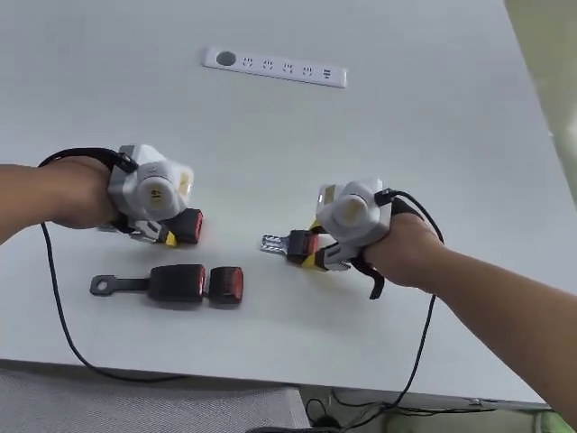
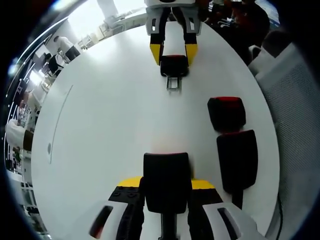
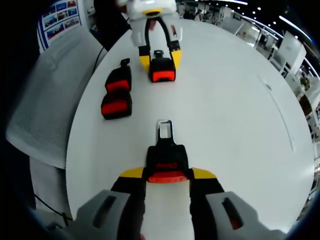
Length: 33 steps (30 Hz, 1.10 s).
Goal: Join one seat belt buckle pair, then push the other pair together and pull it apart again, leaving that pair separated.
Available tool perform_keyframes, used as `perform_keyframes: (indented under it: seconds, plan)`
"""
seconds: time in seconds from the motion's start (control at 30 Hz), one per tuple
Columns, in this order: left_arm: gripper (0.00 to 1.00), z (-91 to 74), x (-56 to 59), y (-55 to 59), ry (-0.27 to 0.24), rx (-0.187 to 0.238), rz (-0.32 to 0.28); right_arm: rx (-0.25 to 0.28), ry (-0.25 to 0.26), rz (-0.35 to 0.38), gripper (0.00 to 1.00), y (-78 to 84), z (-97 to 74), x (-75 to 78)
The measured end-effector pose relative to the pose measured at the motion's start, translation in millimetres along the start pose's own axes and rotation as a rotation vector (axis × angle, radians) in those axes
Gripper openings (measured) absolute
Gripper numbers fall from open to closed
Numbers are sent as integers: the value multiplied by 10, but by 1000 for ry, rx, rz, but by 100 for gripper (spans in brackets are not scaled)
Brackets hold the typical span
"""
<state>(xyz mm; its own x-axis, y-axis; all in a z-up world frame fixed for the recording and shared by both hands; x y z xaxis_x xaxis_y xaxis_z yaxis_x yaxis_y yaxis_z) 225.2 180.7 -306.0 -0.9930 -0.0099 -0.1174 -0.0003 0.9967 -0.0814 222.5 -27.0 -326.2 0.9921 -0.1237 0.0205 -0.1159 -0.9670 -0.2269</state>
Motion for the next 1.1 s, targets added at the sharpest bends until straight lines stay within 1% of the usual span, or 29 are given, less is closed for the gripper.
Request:
perform_keyframes:
  seconds: [0.2, 0.4, 0.47, 0.57, 0.7, 0.77, 0.8, 0.9, 1.03, 1.1]
  plan:
    - [33, 12, -6, 6, 0, -2, 0, 15, -1, -8, 34, -188, 54, -11]
    - [33, 13, -8, 4, 4, -12, 0, 30, -2, -2, 34, -339, 87, 17]
    - [33, 17, -13, 8, 7, -11, -2, 34, -2, -2, 34, -412, 111, 27]
    - [33, 21, -17, 13, 8, -10, -3, 36, 3, -20, 34, -547, 139, 29]
    - [33, 19, -16, 13, 10, -14, -3, 42, -3, -29, 34, -668, 178, 39]
    - [33, 65, -50, 32, 11, -16, -3, 42, -3, -35, 34, -721, 188, 37]
    - [33, 107, -77, 47, 12, -15, -4, 42, -4, -37, 34, -742, 192, 35]
    - [33, 165, -113, 69, 13, -13, -5, 38, -7, -42, 34, -810, 213, 37]
    - [33, 212, -137, 87, 13, -9, -8, 13, -2, -42, 34, -874, 225, 46]
    - [33, 227, -138, 87, 12, -9, -6, -2, 1, -55, 34, -879, 231, 50]
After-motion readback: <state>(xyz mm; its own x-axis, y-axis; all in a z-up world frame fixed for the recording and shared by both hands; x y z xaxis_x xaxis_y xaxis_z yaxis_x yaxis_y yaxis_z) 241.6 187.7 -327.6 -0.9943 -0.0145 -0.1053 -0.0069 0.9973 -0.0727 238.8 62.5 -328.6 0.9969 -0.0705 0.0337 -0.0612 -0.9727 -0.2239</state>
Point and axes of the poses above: the centre of the closed fingertips' face, and the gripper's own axes: z roughly forward along the fingers, x roughly to its right, y roughly out of its underside, the point moved 5 cm from there along -z, roughly backward along the fingers, and after that the axes turned 15 degrees about -x, right-handed, at the moved point
